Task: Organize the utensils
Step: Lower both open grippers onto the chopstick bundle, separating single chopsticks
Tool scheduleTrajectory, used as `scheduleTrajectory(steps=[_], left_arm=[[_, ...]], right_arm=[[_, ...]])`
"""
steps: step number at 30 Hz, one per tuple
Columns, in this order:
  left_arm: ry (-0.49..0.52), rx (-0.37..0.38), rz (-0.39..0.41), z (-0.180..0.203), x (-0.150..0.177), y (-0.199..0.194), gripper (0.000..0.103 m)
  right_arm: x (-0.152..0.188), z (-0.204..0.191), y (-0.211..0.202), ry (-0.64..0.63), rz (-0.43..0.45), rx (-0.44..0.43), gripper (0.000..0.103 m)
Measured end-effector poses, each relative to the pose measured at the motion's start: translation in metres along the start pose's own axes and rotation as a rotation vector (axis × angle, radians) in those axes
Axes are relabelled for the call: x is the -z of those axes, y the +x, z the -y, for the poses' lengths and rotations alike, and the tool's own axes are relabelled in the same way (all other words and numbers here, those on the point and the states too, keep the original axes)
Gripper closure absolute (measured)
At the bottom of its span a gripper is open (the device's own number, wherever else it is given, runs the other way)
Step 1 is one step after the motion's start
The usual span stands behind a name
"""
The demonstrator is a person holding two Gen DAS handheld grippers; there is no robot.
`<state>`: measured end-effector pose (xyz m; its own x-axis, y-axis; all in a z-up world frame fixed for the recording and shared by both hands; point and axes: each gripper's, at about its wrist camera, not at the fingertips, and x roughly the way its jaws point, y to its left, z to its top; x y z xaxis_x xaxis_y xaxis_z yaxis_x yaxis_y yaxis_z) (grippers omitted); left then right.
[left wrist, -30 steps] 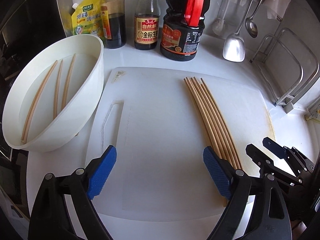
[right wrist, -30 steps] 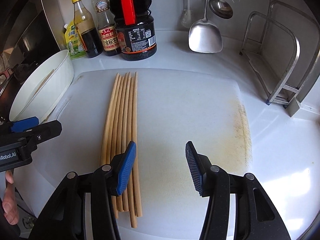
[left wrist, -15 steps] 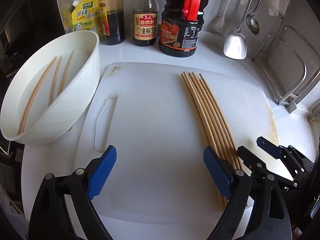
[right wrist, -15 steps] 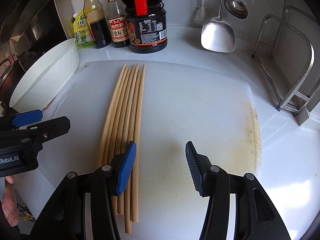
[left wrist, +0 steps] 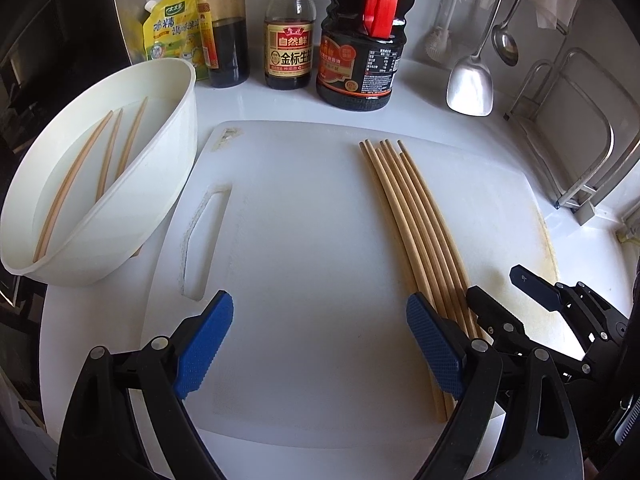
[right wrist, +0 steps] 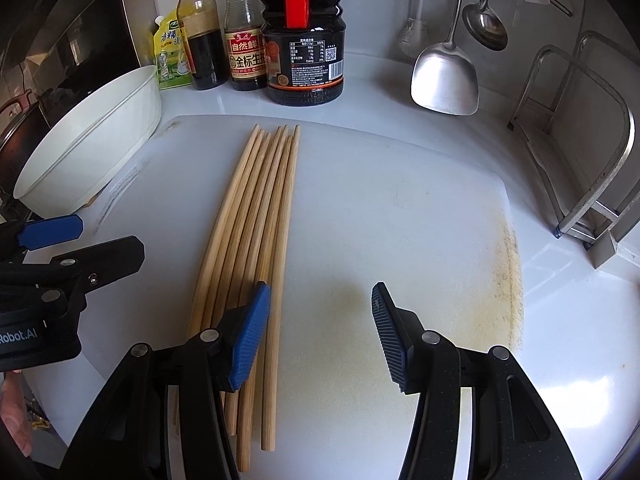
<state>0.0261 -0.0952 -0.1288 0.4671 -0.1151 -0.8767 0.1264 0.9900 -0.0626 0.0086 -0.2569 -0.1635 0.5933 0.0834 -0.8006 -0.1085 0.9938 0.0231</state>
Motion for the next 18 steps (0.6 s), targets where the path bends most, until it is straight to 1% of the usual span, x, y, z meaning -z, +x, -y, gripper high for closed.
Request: scheduleTrajectory(steps=[3, 4, 8, 14, 18], left_arm=[[0.000, 0.002, 0.000, 0.001, 0.000, 0.000, 0.016], [0.000, 0.001, 0.002, 0.001, 0.000, 0.000, 0.016], [0.001, -0.003, 0.001, 0.005, 0.000, 0.002, 0.016], [-0.002, 0.000, -0.001, 0.011, 0.000, 0.008, 0.016], [0.000, -0.018, -0.009, 0.014, 0.001, 0.015, 0.016]], right_arm=[[-0.002, -0.002, 0.002, -0.022, -0.002, 0.017, 0.053], [-0.003, -0.002, 0.005, -0.029, -0.015, 0.023, 0.053], [-0.004, 0.002, 0.007, -0.032, 0.002, 0.021, 0.052], [0.000, 0.022, 0.004, 0.022, 0.009, 0.015, 0.052], [0.004, 0.028, 0.002, 0.042, 0.012, 0.009, 0.052]])
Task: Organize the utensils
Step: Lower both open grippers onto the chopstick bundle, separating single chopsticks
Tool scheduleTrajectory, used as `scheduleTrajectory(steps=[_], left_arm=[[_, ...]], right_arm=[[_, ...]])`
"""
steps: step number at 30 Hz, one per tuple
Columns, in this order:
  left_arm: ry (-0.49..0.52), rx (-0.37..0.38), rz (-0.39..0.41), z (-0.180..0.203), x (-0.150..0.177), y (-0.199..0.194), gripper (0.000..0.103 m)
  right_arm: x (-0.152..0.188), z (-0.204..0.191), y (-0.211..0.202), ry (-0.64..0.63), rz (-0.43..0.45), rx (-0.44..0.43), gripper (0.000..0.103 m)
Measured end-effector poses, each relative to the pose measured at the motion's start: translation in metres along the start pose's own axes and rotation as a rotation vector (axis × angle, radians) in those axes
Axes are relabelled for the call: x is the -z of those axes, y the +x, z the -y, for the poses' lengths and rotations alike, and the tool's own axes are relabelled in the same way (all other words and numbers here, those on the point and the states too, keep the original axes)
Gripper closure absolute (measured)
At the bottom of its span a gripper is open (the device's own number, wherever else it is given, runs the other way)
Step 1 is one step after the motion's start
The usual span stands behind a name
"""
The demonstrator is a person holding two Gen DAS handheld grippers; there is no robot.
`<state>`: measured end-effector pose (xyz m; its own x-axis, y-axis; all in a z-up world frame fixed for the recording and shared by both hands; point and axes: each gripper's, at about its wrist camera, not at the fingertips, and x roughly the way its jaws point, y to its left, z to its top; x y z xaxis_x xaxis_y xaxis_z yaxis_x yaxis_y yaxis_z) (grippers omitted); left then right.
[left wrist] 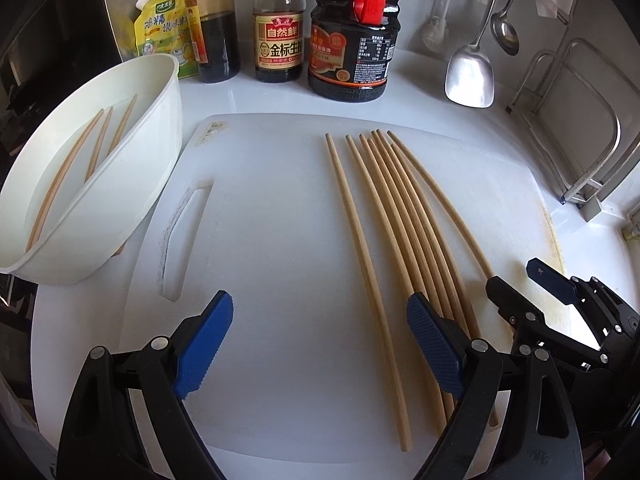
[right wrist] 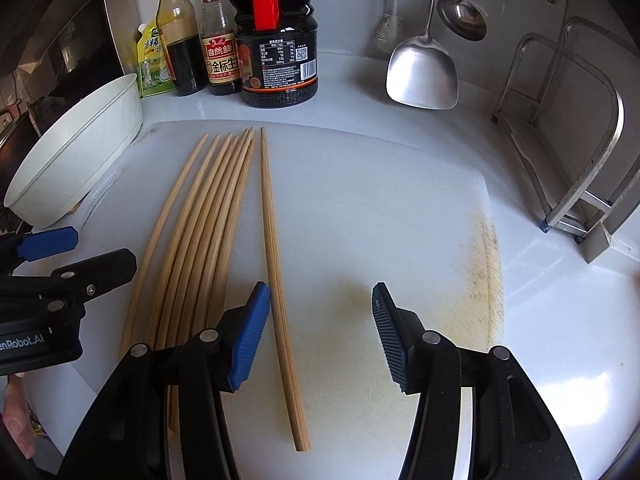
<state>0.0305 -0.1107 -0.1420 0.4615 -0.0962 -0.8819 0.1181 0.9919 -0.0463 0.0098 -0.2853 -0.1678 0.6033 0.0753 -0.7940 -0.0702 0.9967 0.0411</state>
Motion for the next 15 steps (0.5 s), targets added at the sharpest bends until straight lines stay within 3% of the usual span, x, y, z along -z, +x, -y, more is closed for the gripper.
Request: scheduleTrajectory(steps=[9, 15], left_arm=[[-0.013, -0.033, -0.016, -0.005, 0.005, 0.013, 0.015], [-0.025, -0.075, -0.028, -0.004, 0.005, 0.018, 0.008]], right_arm=[[0.000, 0.001, 0.000, -0.002, 0.013, -0.005, 0.052], [-0.001, -0.001, 0.002, -0.007, 0.019, -0.007, 0.052]])
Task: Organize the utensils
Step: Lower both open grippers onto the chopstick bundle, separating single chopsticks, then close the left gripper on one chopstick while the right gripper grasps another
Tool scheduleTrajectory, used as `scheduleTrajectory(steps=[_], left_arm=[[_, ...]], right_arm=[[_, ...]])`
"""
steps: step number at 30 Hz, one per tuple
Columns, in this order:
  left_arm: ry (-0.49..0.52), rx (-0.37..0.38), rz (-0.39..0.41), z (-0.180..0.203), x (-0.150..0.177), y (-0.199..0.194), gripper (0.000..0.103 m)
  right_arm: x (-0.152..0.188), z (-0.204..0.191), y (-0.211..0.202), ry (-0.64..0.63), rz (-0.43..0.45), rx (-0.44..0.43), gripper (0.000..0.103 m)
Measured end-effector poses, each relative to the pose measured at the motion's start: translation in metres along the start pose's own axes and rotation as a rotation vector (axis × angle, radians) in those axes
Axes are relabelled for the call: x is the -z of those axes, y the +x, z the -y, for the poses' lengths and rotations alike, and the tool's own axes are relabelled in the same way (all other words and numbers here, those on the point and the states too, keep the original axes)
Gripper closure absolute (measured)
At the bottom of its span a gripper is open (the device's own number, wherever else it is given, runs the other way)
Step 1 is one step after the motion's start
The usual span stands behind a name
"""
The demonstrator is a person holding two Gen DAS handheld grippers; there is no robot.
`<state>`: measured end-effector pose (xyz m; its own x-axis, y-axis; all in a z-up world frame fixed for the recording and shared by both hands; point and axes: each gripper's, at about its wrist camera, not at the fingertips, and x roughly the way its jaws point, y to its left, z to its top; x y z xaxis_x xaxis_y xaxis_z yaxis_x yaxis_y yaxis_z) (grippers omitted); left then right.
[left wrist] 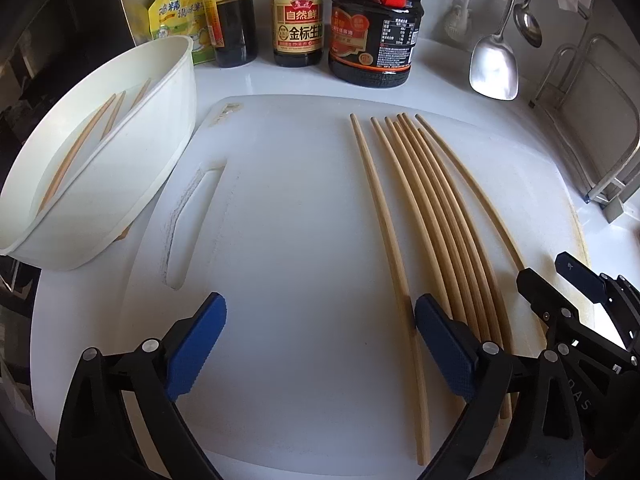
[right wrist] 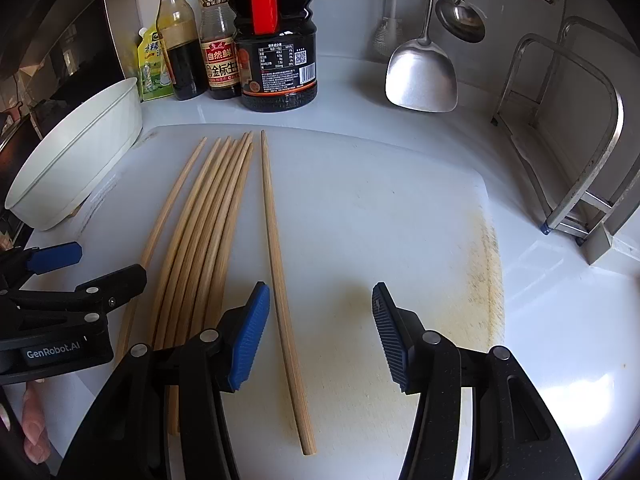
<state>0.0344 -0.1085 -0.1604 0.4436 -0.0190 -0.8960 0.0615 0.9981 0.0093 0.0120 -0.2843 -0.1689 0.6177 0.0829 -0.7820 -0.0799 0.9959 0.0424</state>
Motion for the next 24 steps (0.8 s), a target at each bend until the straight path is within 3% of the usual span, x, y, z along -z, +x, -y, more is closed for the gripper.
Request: scheduleTrajectory(steps=[7, 9, 12, 15, 17, 20, 22, 24], left_arm=[[-0.005, -0.012, 0.014, 0.000, -0.002, 0.000, 0.009], [0.003, 0.013, 0.022, 0.002, -0.002, -0.002, 0.020], [0.035, 0.027, 0.038, 0.009, -0.001, -0.006, 0.035], [0.055, 0.041, 0.044, 0.014, 0.000, -0.009, 0.050], [0.062, 0.047, 0.046, 0.016, 0.000, -0.011, 0.067], [0.068, 0.058, 0.043, 0.015, -0.001, -0.011, 0.088], [0.067, 0.065, 0.038, 0.013, -0.002, -0.011, 0.095], [0.060, 0.078, 0.031, 0.010, -0.002, -0.011, 0.095]], right_arm=[[-0.003, -0.003, 0.002, -0.021, 0.007, -0.009, 0.052], [-0.004, -0.005, 0.003, -0.038, 0.002, -0.023, 0.053], [-0.005, -0.011, 0.002, -0.074, -0.003, -0.046, 0.065], [-0.005, -0.018, 0.001, -0.103, -0.006, -0.059, 0.079], [-0.005, -0.021, 0.001, -0.111, -0.008, -0.062, 0.095], [-0.005, -0.021, 0.001, -0.104, -0.009, -0.060, 0.096], [-0.005, -0.020, 0.001, -0.090, -0.010, -0.065, 0.097], [-0.005, -0.019, 0.000, -0.067, -0.014, -0.071, 0.097]])
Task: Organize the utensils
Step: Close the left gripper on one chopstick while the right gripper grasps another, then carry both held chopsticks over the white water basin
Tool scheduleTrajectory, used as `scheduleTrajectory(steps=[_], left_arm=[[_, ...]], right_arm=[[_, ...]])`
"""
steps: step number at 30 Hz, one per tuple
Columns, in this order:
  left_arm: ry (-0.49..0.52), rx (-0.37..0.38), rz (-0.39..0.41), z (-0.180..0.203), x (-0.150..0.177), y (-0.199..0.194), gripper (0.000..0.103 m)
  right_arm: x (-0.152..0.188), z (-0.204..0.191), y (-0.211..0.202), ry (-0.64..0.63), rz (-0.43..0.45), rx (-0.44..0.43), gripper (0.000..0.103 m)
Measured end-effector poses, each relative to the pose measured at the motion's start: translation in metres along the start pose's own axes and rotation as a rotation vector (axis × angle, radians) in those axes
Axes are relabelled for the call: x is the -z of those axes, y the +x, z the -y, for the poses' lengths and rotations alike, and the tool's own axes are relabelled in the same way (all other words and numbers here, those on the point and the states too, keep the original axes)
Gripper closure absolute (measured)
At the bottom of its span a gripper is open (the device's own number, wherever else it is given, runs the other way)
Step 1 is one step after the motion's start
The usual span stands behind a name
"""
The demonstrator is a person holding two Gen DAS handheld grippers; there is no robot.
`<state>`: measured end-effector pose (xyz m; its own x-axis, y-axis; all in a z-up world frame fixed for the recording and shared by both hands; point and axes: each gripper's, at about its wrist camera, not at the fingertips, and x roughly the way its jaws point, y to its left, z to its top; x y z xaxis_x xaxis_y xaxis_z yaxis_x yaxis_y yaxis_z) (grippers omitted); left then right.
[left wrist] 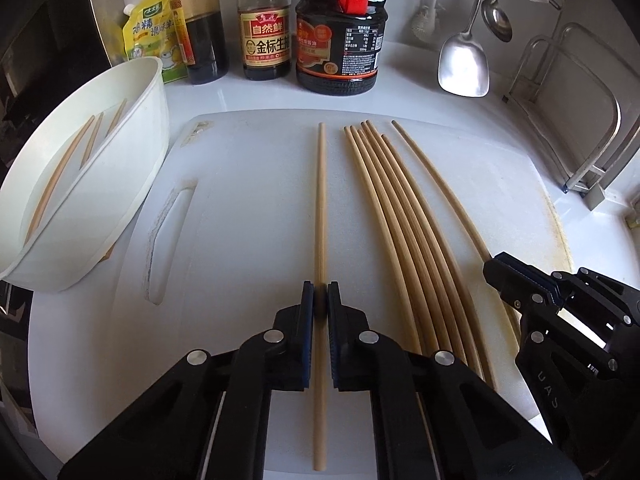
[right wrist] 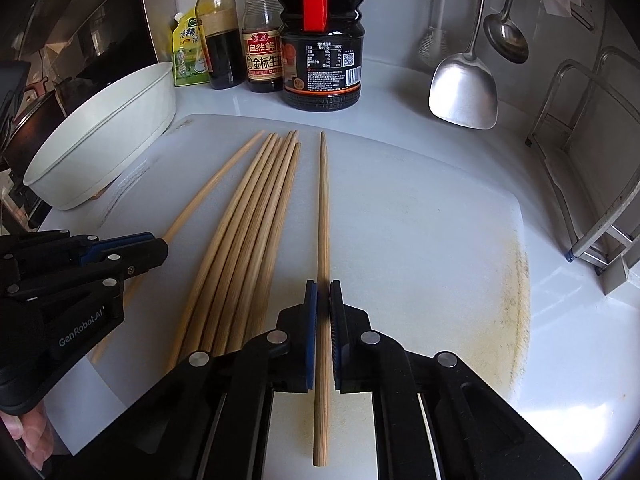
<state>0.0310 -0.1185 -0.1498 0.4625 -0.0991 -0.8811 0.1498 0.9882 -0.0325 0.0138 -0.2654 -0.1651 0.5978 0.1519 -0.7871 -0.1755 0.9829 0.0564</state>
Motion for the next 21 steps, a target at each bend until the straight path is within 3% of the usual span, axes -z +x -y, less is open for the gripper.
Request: scheduleTrajectory(steps=[7, 12, 21], left_arm=[[-0.020, 0.049, -0.010, -0.015, -0.002, -0.012, 0.096], [-0.024, 0.072, 0.027, -0.036, -0.011, -0.039, 0.096], [-0.064, 0.046, 0.116, -0.117, -0.032, -0.089, 0.096]], right_arm=[[0.000, 0.000, -0.019, 0.072, 0.011, -0.003, 0.097], [-0.013, -0.013, -0.041, 0.103, 0.047, 0.000, 0.097], [-0.067, -0.084, -0.067, 0.063, 0.136, -0.054, 0.097]])
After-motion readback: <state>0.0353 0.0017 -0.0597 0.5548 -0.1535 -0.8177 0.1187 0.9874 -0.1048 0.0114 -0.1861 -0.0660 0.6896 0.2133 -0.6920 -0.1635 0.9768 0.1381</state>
